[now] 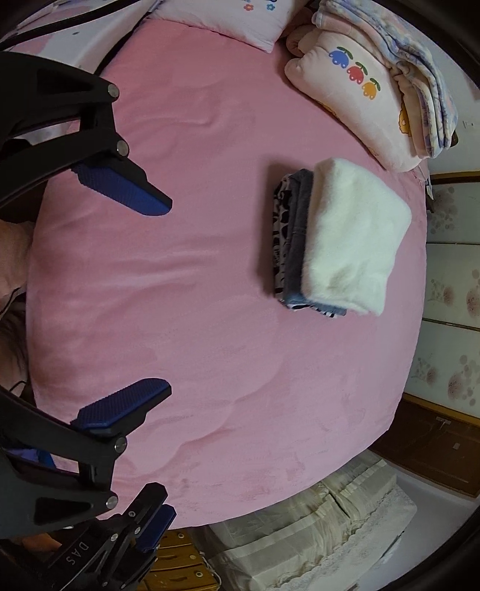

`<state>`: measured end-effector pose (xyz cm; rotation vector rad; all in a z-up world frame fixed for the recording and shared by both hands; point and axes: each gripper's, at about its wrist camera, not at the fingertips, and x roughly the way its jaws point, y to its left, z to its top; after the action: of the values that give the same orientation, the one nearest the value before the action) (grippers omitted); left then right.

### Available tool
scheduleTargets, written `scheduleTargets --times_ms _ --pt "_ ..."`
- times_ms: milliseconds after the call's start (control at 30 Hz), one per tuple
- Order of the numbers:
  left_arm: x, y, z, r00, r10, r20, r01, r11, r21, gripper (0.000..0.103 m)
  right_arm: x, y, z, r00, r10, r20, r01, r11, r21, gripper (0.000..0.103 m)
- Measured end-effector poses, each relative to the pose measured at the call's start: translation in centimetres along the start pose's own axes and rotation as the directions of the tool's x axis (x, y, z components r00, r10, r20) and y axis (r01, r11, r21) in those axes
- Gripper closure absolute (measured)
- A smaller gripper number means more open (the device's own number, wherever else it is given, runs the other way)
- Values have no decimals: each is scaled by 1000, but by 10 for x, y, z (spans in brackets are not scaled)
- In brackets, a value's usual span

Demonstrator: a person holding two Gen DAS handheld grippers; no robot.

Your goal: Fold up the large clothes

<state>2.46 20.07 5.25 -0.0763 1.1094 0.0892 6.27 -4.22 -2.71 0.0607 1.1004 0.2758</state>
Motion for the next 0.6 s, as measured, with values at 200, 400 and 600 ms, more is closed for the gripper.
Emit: scheduleTargets --times_ms 200,400,600 --pt "-13 -28 -25 1000 -8 11 8 1000 9 14 -19 -1 -20 1000 -3 20 3 1000 -15 57" --pt "-20 -47 -37 1000 -19 5 18 999 27 14 -41 -8 -31 995 -43 90 46 999 -23 46" --pt "-28 -59 -40 1000 -13 20 12 999 49 14 -46 -19 -33 995 -44 90 45 999 -8 46"
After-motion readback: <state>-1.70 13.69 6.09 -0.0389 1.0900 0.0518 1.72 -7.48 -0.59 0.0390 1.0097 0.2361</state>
